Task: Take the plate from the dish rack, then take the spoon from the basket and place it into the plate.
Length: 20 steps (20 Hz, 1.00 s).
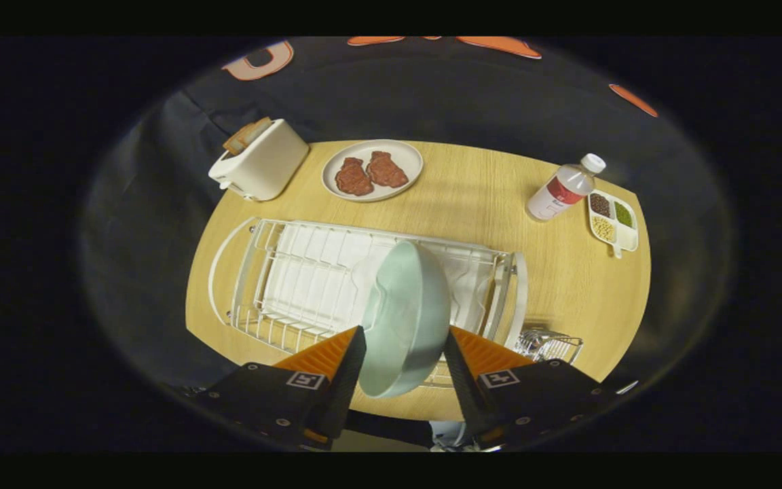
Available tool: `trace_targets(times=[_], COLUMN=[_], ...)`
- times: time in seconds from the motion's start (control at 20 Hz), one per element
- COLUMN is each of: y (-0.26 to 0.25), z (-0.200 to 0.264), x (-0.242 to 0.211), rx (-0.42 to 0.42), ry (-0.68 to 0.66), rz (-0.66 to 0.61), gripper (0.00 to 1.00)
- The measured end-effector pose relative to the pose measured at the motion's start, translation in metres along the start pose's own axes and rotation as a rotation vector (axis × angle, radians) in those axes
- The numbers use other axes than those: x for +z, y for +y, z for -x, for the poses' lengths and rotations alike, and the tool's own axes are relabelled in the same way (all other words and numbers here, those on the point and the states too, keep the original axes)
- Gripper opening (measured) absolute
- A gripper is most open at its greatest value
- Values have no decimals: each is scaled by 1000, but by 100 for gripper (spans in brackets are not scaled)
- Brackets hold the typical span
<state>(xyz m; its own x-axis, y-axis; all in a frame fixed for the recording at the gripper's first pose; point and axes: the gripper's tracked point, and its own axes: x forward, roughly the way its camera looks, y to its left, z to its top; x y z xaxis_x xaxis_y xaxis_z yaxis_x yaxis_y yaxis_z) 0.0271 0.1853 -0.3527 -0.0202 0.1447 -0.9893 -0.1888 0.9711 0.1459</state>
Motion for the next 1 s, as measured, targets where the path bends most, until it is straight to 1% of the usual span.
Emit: trace_targets(times=[0.15, 0.3, 0.35, 0.4, 0.6, 0.7, 0.85, 1.0], y=[2, 10, 12, 11, 3, -4, -24, -35], z=[-10, -17, -18, -18, -10, 1, 18, 35], x=[-4, -7, -8, -9, -10, -7, -6, -17], rx=[-38, -68, -80, -102, -205, -239, -309, -311], ry=[39, 62, 72, 76, 72, 52, 20, 10], rz=[-3, -21, -24, -24, -28, -43, -76, -118], gripper=[61, 50, 48, 43, 38, 35, 31, 28])
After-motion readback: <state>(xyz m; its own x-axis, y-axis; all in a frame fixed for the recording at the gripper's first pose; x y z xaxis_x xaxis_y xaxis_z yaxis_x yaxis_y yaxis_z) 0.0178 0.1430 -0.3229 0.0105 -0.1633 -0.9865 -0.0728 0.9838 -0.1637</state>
